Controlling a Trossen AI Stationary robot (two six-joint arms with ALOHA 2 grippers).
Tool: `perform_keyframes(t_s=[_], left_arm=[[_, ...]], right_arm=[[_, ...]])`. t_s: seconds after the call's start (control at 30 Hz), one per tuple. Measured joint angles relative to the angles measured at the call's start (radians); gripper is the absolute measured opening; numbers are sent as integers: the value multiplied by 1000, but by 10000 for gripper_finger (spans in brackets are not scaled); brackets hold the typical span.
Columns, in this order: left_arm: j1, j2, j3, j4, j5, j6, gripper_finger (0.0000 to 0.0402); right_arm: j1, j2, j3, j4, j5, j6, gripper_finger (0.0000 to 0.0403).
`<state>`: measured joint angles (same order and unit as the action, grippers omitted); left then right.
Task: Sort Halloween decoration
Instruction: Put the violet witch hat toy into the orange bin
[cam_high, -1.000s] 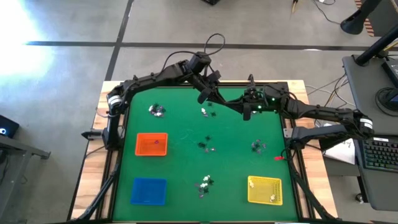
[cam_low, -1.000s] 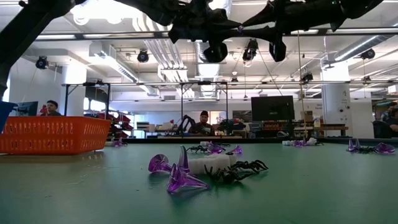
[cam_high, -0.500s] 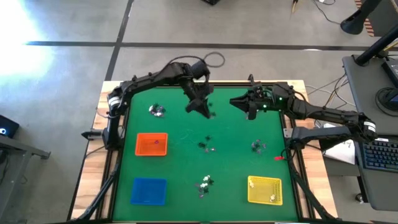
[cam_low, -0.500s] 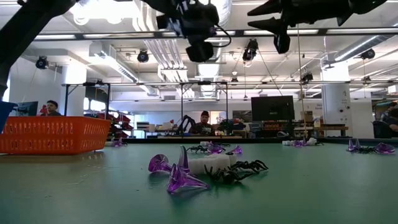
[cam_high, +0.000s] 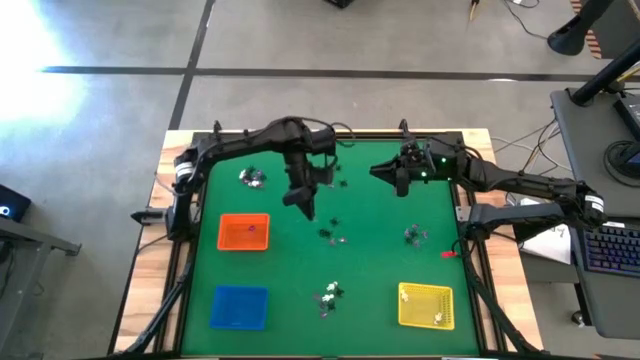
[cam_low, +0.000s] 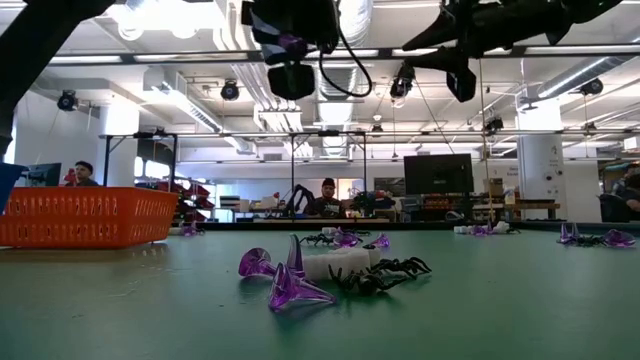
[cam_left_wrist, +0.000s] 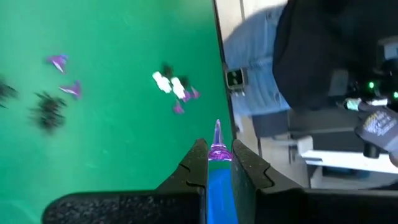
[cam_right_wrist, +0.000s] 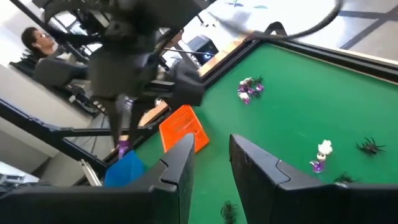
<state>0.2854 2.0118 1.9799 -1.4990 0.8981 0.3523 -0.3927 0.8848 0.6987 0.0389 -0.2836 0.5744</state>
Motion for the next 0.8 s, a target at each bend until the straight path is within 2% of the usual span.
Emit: perform_keyframes(t_s=[0.23,0.4,0.5,0.63,0.8], left_arm=[[-52,-46,-7,-70,-91,-25,7],[-84,-121,-29,-72,-125,-74,7],[-106,-178,-55,-72,-187,-113,7],[-132,-270,-146,-70,-278,-170,7],[-142,-420,-330,-5,-342,-286,7]], right_arm=[[-1,0,0,-12,18,10,93],[-1,0,0,-13,21,46,93],[-1,0,0,-13,22,66,93],[-1,0,0,-13,22,88,93],[-1,0,0,-12,22,122,93]])
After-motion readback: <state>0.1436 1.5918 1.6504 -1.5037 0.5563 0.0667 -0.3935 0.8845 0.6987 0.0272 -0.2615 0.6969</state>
